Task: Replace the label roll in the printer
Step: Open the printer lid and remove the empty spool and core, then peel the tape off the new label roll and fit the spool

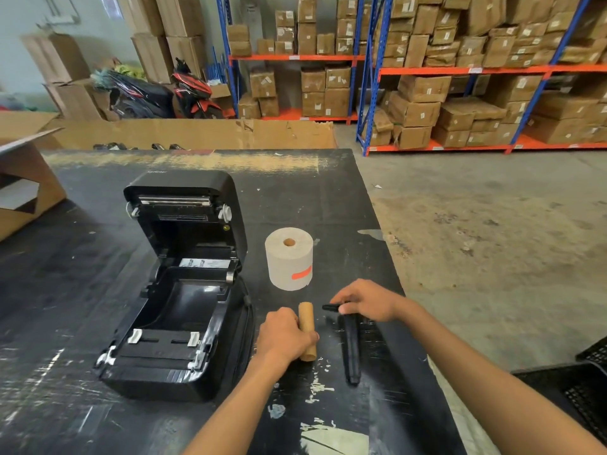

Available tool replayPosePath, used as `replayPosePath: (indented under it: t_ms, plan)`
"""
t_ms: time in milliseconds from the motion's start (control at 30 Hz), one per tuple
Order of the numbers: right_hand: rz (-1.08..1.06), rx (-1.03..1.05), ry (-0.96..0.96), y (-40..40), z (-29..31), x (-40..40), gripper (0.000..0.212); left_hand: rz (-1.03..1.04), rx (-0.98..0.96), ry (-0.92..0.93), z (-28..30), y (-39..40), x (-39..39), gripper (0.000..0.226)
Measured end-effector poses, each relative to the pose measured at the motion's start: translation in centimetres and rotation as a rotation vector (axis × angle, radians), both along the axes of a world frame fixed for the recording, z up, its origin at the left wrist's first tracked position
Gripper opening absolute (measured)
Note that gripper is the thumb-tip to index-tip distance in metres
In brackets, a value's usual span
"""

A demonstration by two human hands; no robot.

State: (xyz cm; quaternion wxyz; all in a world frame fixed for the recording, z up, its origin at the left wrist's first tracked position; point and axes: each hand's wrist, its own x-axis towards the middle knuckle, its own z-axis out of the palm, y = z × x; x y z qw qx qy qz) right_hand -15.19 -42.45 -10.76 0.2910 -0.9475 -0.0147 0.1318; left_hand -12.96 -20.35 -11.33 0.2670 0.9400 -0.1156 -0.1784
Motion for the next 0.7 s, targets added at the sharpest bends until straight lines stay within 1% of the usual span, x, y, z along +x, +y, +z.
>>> replayPosePath:
  t_ms: [133, 233, 333, 400, 533, 633, 700]
  plan:
    - [-0.078, 0.080, -0.019, 1.0, -2.1, 0.0, 0.024, -0.002, 0.044, -0.016, -0.6, -0.5, 0.1, 0.052]
    - [-0.055, 0.049, -0.065, 1.1, -2.5, -0.4, 0.026, 0.002, 0.059, -0.033, -1.0, -0.6, 0.2, 0.054]
    - [-0.080, 0.087, -0.057, 0.7, -2.7, -0.7, 0.028, 0.005, 0.063, -0.043, -1.1, -0.7, 0.4, 0.053]
    - [-0.114, 0.132, -0.035, 0.1, -2.8, -0.8, 0.029, 0.004, 0.058, -0.054, -0.8, -0.6, 0.7, 0.052]
    - [-0.174, 0.220, -0.013, -0.9, -2.2, -0.3, 0.029, 0.018, -0.002, -0.118, 0.3, -0.5, 2.0, 0.058]
    - [-0.215, 0.245, -0.046, -1.4, -1.5, 0.3, 0.026, 0.011, -0.079, -0.208, 2.1, -0.8, 3.3, 0.044]
    - [-0.259, 0.269, -0.092, -1.3, -1.3, 1.2, 0.027, -0.016, -0.137, -0.313, 3.5, -1.2, 4.6, 0.038]
